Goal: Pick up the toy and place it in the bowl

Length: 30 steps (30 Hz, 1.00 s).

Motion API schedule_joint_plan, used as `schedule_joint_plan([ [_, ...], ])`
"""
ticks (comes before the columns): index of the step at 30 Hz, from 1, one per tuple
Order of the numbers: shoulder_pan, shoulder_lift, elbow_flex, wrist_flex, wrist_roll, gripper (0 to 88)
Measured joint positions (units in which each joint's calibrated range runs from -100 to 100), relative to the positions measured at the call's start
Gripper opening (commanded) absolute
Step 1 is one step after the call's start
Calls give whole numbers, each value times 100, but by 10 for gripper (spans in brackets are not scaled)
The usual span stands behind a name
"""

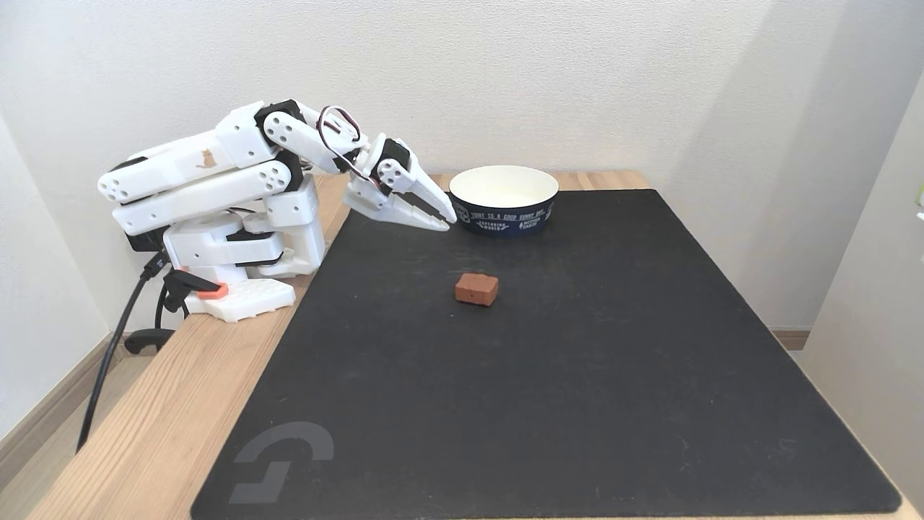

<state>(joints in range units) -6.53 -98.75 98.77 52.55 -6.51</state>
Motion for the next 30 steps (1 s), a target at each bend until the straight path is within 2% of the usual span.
schedule_joint_plan([
  [7,-17,-25,0,127,252,43],
  [30,-17,-25,0,135,257,43],
])
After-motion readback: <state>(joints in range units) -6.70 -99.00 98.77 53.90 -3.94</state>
